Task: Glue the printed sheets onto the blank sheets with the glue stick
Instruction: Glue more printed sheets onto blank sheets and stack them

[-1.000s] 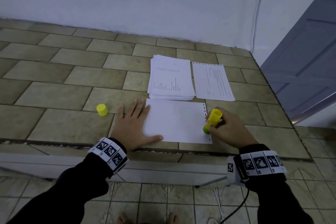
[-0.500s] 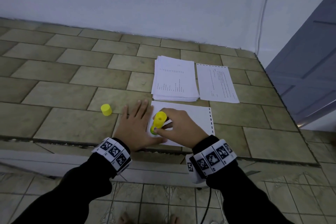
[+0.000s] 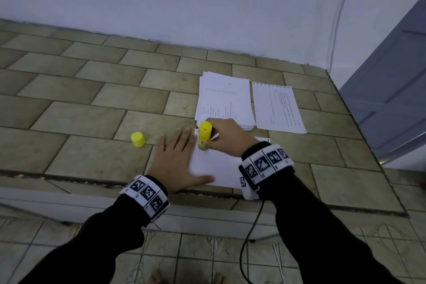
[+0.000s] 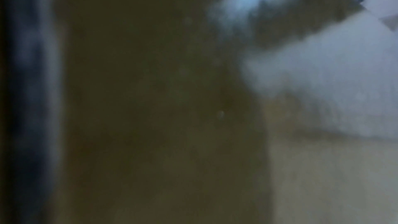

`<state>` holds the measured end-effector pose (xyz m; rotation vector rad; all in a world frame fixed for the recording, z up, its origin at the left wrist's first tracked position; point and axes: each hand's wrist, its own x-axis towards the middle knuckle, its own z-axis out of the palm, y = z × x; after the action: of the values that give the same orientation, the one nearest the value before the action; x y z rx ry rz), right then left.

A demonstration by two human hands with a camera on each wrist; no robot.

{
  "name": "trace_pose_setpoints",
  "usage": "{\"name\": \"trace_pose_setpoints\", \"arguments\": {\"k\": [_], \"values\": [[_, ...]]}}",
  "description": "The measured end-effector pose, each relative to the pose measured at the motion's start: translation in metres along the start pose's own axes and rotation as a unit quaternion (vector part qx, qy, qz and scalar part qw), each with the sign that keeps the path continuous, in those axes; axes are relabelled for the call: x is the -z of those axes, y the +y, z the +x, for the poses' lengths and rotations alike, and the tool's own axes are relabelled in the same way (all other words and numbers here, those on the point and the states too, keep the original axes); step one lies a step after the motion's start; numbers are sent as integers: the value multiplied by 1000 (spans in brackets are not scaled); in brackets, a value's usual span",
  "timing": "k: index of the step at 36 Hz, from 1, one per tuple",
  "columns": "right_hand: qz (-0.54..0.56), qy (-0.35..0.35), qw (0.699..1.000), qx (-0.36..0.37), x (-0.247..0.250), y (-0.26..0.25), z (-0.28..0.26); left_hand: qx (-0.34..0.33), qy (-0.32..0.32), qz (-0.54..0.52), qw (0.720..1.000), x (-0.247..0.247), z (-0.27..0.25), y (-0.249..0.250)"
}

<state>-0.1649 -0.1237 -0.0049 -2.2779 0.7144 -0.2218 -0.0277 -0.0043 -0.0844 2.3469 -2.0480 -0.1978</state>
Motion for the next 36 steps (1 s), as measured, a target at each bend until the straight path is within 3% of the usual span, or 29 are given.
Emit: {"name": "trace_pose_setpoints", "arguments": {"k": [10,18,28,36], "values": [[-10,37,998,-50,15,13,29,5,-2,-2,1000,1,1,0],[15,76,996,-54,16,22,-9,8,8,0,1000,-2,0,0],[62,49,997,26,5,26,-87,7,9,-5,1000,-1,0,0],[27,44,998,39,7,30,-81,4,20,-10,1000,-3,0,0]]}}
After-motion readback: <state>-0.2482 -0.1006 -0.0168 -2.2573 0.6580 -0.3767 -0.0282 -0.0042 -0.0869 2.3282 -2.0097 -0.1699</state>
